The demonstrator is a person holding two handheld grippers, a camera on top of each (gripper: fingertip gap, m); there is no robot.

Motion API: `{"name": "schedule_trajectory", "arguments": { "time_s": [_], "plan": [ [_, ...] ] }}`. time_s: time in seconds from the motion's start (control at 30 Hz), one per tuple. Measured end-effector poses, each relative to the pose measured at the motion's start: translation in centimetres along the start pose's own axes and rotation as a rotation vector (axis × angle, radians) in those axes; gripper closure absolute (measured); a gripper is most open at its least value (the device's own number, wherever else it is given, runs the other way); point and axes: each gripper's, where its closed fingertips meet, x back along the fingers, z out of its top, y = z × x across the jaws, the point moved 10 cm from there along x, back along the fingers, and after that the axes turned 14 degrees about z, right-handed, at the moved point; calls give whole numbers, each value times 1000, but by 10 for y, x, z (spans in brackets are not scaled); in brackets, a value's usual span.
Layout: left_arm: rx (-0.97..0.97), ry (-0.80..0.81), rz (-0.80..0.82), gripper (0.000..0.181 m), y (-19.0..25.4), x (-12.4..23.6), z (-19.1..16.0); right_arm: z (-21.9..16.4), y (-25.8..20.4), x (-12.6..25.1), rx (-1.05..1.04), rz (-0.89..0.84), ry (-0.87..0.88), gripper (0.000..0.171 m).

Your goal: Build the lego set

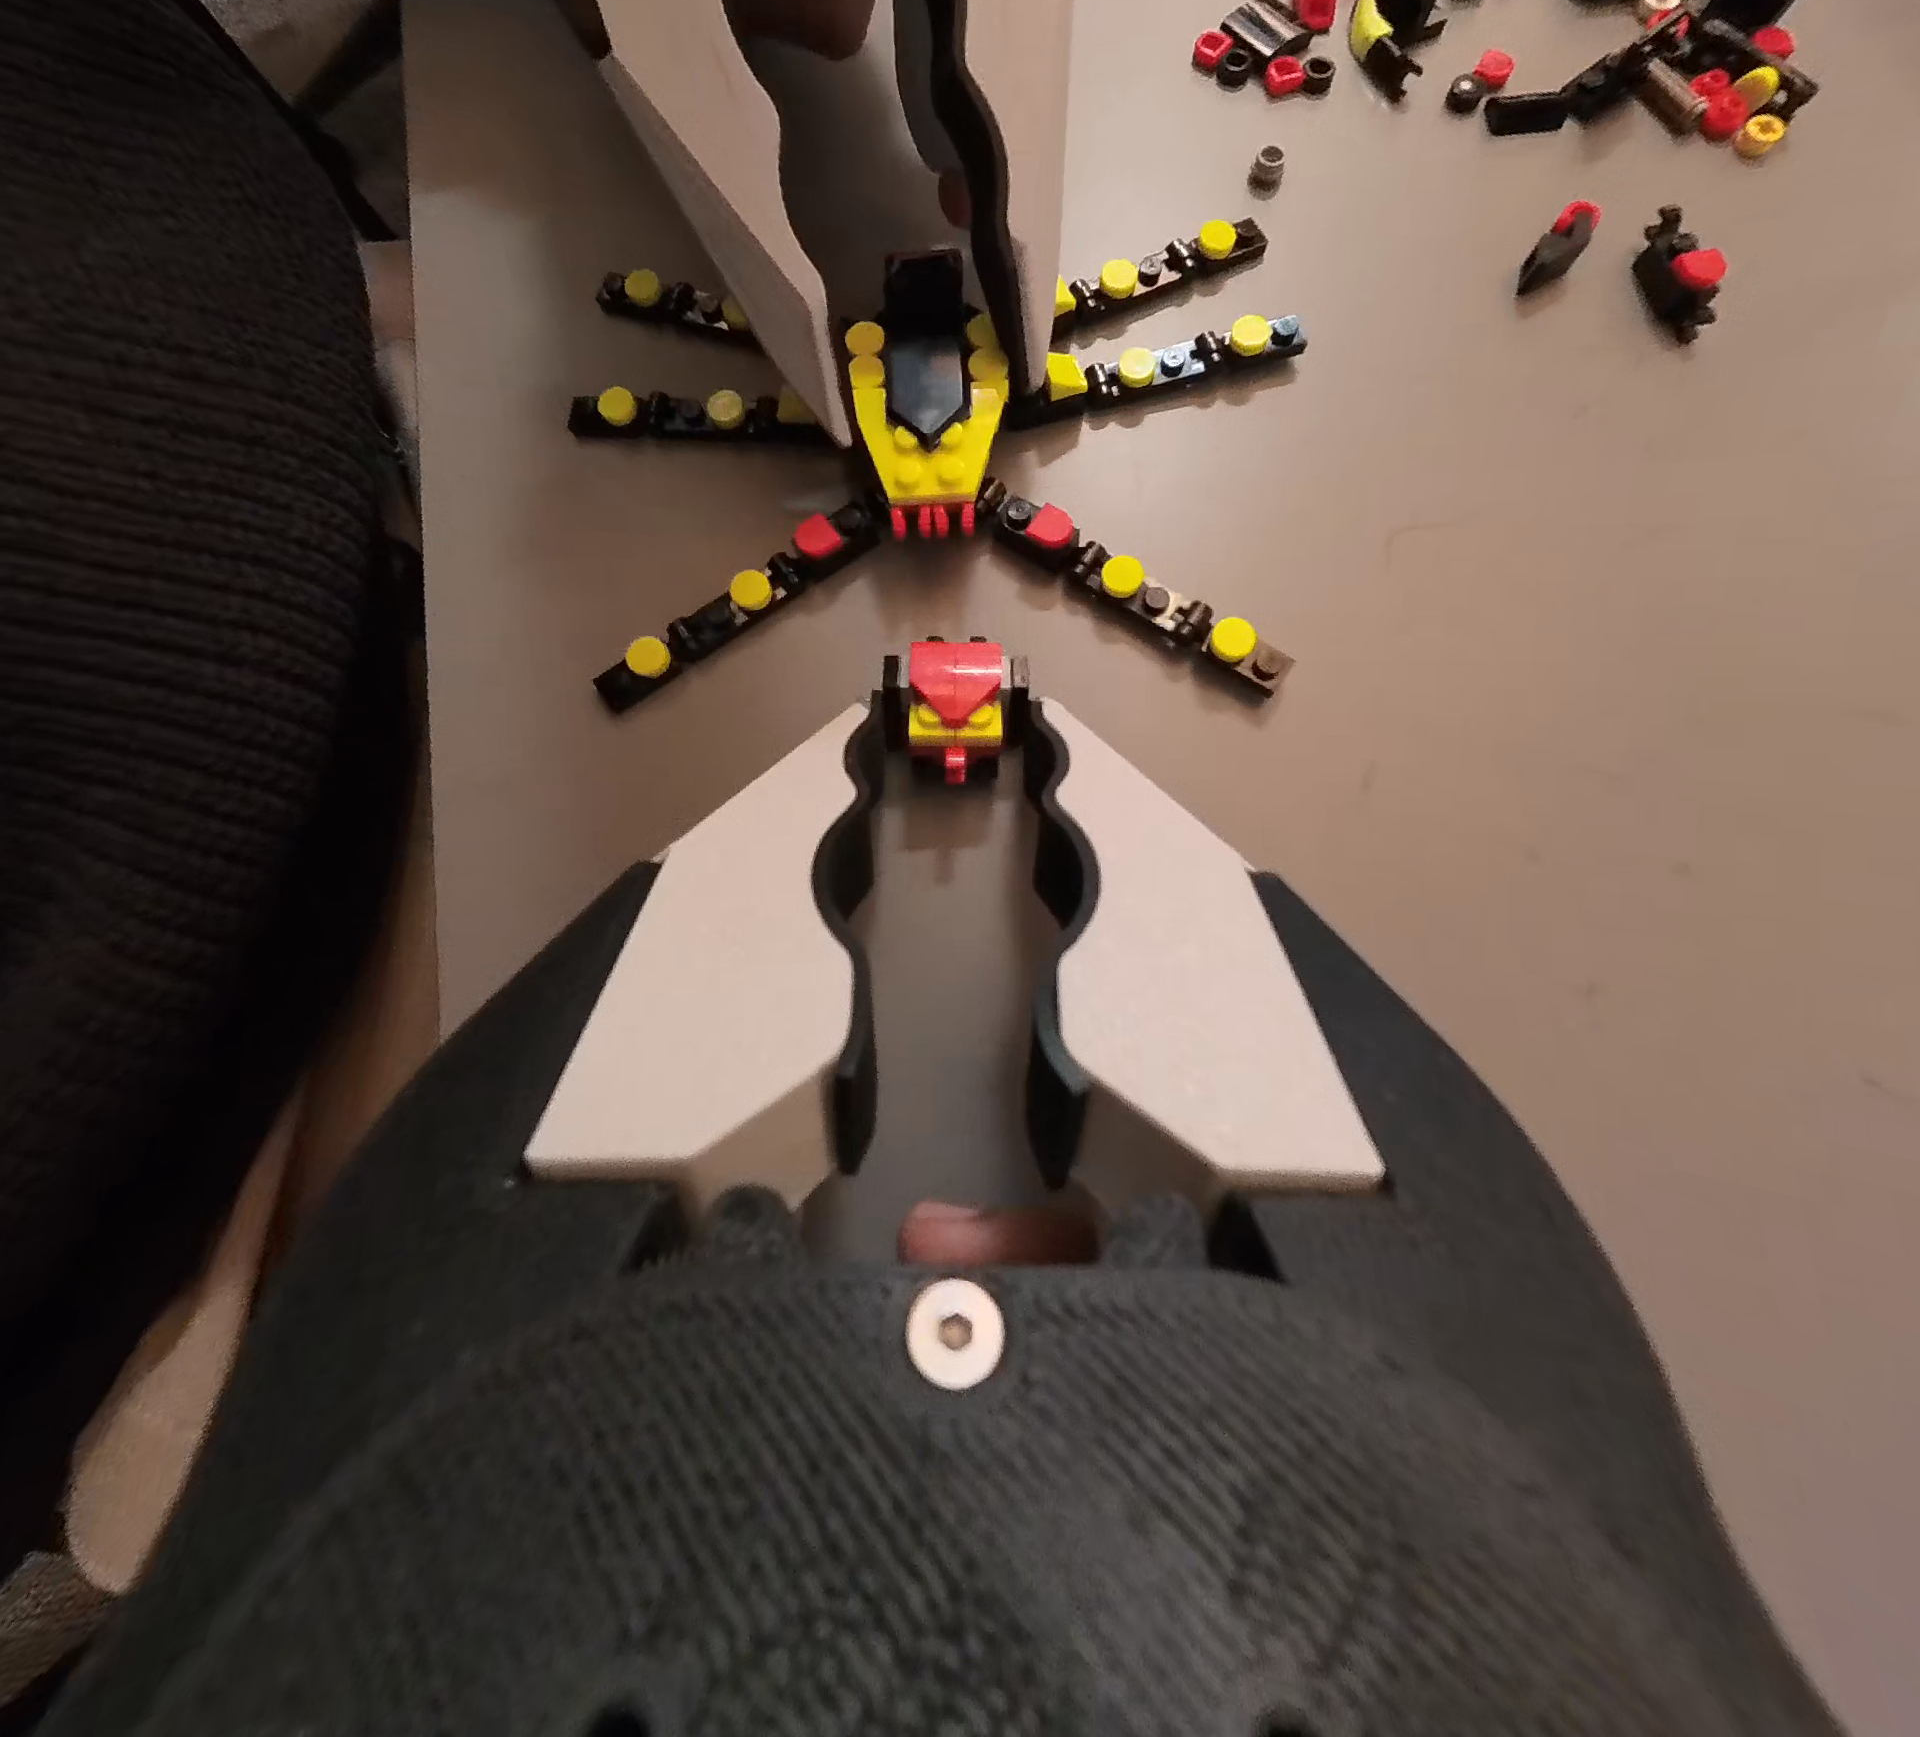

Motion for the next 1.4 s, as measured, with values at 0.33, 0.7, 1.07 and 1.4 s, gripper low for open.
{"name": "schedule_trajectory", "arguments": {
  "time_s": [0.33,0.7,1.07,1.4],
  "plan": [
    [7,-1,1,150,-1,0,0,7,-1,1,-1,-7,22,146],
    [25,-3,3,150,-1,0,0,26,-6,-10,37,-26,-134,146],
    [11,-9,15,150,1,1,0,39,-4,-20,81,-30,-279,146],
    [12,-23,19,150,1,1,1,42,-3,-18,96,-28,-301,146]
  ]
}}
